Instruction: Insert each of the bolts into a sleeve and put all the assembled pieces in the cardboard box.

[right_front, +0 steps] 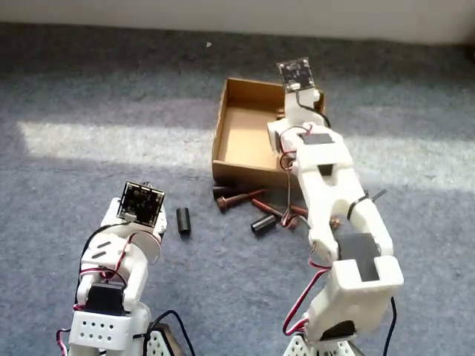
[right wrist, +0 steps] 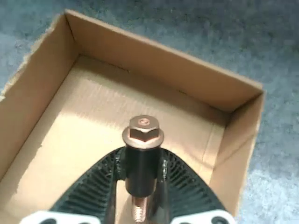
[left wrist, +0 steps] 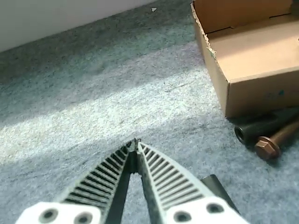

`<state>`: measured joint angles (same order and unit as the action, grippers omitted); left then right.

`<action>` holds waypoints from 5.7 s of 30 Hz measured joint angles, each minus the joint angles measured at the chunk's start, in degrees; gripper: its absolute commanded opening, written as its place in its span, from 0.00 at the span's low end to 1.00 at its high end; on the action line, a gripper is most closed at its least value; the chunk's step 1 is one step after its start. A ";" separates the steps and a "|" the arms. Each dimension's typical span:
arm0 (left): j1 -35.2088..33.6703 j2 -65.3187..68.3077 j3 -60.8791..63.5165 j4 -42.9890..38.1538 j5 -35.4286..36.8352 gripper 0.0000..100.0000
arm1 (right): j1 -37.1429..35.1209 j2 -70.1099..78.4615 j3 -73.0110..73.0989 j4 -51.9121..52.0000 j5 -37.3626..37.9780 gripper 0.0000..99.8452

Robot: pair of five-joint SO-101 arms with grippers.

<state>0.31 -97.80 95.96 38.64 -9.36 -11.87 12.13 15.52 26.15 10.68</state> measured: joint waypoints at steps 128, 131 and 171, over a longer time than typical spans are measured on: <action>-4.92 -0.09 0.00 0.00 0.00 0.01 | 11.08 -57.32 50.90 18.81 -31.38 0.01; -4.92 -0.09 0.00 0.00 0.00 0.01 | 11.96 -57.93 54.07 15.47 -31.38 0.01; 8.00 8.79 -28.92 22.42 -6.24 0.03 | 29.10 -58.81 55.30 17.32 -14.15 0.01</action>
<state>8.31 -89.01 67.03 61.05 -15.60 17.23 -46.68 70.81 43.47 -3.47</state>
